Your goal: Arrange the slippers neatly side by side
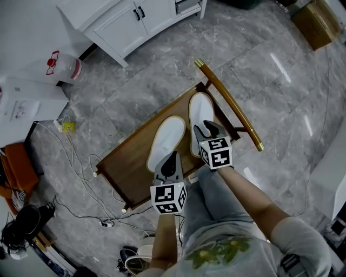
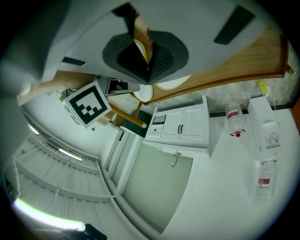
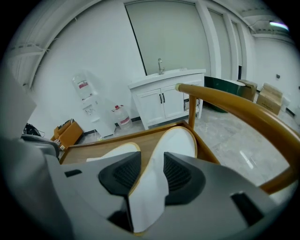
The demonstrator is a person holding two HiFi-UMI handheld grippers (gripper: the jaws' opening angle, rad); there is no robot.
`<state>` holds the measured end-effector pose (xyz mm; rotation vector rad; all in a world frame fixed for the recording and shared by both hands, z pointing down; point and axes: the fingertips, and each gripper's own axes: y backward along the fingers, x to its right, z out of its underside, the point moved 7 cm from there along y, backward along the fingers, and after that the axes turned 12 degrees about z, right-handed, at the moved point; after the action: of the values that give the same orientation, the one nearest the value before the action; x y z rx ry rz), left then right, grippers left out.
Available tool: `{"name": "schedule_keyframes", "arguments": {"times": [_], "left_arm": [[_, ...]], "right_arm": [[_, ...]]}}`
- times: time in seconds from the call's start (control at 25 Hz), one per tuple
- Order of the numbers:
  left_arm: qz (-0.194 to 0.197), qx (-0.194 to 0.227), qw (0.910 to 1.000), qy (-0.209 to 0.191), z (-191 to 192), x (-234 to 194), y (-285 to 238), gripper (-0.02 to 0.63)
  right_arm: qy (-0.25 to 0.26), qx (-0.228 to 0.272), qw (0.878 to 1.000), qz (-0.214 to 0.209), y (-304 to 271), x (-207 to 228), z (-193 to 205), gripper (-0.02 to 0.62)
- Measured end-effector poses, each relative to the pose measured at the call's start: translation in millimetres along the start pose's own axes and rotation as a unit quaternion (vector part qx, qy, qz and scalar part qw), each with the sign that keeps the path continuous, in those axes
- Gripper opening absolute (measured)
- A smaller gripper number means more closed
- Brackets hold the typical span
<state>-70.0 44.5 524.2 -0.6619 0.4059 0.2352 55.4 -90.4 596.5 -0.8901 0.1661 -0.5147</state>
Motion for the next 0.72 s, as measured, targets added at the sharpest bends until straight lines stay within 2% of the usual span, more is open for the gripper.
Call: {"name": "schedule_keyframes", "arguments": {"times": [0.24, 0.44, 0.72], "left_arm": [[-0.004, 0.001, 1.0000, 0.003, -3.4, -5.3, -2.8, 0.015], [-0.007, 0.001, 1.0000, 0.002, -6.9, -8.0, -2.6, 0.015], [-0.007, -0.003, 0.9999, 0.007, -2.2, -9.0, -5.5, 0.015]], "right_arm": [[0.014, -0.027, 0.999, 0.013, -14.0, 1.8, 6.7, 0.123], [0.024, -0.032, 0.999, 0.025, -14.6, 5.1, 10.3, 0.036], [0.046, -0.033, 0.998, 0.022, -11.9, 3.1, 6.0, 0.023]]}}
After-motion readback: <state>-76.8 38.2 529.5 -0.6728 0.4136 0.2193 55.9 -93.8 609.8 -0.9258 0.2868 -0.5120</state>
